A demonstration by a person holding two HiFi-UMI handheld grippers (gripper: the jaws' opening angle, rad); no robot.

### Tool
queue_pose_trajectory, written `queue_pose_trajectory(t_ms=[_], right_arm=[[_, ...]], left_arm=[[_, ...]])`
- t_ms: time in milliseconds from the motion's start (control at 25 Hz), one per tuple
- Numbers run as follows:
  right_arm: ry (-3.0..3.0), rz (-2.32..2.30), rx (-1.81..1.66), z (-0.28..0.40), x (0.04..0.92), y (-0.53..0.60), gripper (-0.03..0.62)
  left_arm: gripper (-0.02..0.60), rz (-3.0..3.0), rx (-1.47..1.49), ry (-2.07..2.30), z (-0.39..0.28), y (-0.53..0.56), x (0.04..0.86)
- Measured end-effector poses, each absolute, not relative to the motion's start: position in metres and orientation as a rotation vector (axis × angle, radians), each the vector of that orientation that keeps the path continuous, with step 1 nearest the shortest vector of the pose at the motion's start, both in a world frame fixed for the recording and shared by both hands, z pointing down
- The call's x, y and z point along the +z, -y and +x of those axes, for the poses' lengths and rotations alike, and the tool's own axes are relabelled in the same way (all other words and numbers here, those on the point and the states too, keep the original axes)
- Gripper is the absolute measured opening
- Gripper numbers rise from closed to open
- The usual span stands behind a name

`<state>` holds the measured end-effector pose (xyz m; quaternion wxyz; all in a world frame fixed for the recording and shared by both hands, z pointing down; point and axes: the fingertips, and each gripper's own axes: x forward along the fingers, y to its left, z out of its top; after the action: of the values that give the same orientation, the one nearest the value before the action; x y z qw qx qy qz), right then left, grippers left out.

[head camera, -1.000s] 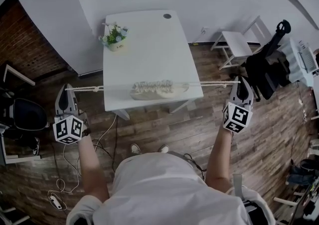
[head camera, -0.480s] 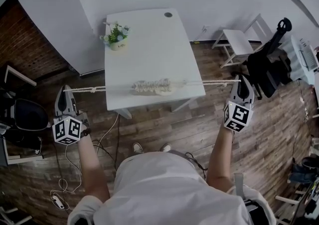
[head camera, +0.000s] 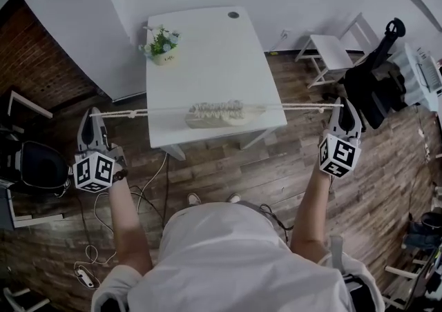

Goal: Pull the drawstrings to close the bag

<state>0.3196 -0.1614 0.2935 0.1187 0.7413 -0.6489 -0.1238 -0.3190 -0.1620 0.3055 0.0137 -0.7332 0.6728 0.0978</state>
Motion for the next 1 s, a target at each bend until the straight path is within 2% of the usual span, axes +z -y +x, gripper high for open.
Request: queue_pose_trajectory(t_ms=[320,1000], right_arm=[[1.854,2.195,-0.354,0.341,0.295,0.144,0.041],[1.858,2.168,-0.376,0.343,0.294,0.135,0.041]], left_arm=[[0.017,-2.348,0.286,-2.052,-0.301,0.164,0.307],[0.018,-2.343,0.292,-2.076,-0.304,0.143,0.316]])
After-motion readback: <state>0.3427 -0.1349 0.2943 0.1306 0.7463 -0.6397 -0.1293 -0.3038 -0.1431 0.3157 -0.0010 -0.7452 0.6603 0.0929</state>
